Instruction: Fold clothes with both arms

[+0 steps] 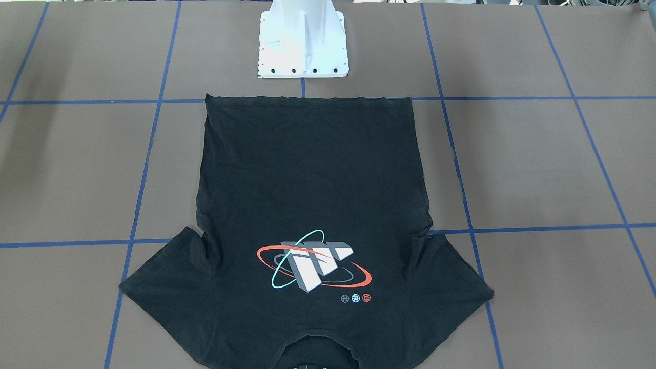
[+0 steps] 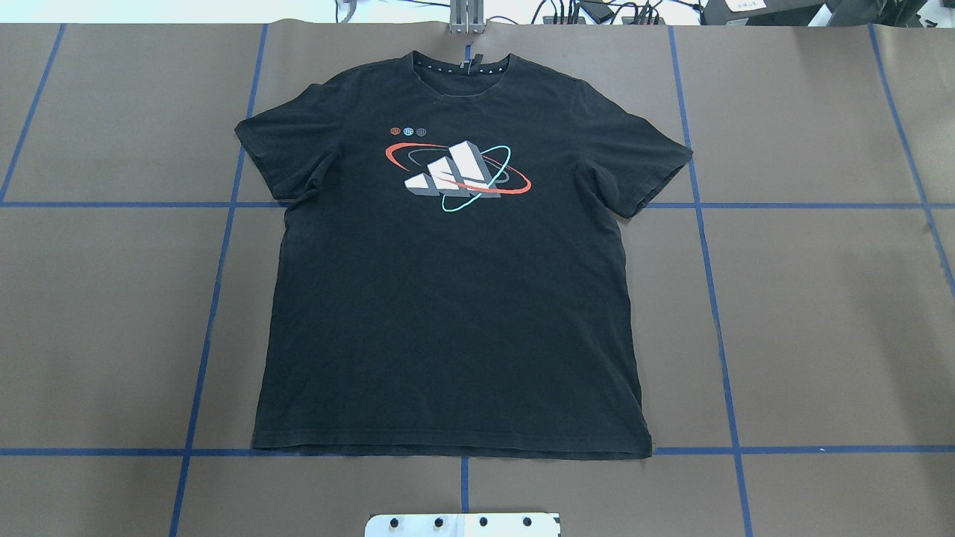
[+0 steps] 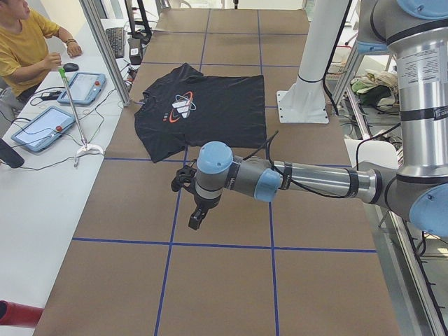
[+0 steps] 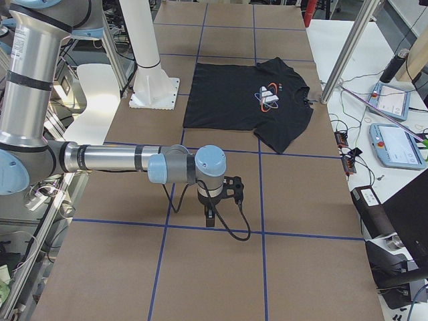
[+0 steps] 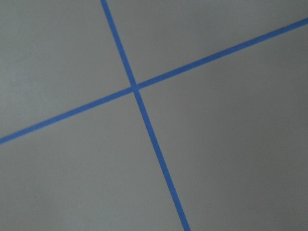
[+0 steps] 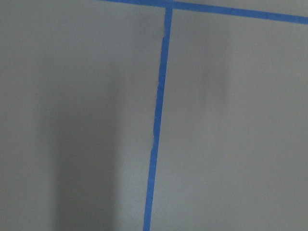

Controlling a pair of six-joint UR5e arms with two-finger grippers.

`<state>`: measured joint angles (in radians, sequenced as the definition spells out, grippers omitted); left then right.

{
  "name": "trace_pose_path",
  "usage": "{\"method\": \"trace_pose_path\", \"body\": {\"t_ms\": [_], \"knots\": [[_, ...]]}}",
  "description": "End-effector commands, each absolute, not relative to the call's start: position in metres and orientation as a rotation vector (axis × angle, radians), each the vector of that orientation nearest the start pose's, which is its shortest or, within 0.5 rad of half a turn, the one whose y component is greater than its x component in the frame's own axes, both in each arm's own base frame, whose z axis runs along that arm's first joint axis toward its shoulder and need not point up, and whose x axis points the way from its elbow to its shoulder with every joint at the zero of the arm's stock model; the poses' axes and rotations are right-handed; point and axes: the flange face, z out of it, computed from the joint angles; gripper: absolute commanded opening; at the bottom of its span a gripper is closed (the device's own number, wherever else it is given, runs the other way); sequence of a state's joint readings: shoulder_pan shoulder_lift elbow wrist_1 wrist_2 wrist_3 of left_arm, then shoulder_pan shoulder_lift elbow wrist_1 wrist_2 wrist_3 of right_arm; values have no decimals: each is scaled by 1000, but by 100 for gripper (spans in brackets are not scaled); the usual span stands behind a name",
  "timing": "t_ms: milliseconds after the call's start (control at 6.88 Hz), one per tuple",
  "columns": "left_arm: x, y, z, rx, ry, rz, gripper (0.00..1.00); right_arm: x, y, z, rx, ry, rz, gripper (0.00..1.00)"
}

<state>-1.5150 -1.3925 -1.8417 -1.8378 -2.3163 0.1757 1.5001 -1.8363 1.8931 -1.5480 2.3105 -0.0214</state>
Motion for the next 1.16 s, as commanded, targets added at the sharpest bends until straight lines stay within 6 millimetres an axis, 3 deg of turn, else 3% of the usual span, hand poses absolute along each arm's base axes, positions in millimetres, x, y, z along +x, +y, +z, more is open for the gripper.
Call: {"method": "trace_pose_path", "body": {"t_ms": [0, 145, 436, 581, 727, 872, 1018], "knots": [[-41, -445, 553, 582, 686, 417, 100, 35, -444, 549, 224, -742, -171, 100], [-40, -469, 528, 639, 683, 435, 100, 34, -454, 541, 249, -740, -181, 100], [-36, -521, 465, 798, 658, 496, 100, 30, -499, 527, 283, -743, -195, 100], [-28, -569, 432, 828, 674, 491, 100, 29, -521, 523, 290, -744, -198, 100], [-23, -595, 434, 795, 723, 395, 100, 27, -541, 512, 312, -747, -197, 100], [5, -612, 423, 797, 786, 345, 100, 17, -558, 501, 341, -755, -197, 100], [57, -612, 405, 808, 858, 366, 100, -43, -567, 488, 325, -802, -173, 100]]}}
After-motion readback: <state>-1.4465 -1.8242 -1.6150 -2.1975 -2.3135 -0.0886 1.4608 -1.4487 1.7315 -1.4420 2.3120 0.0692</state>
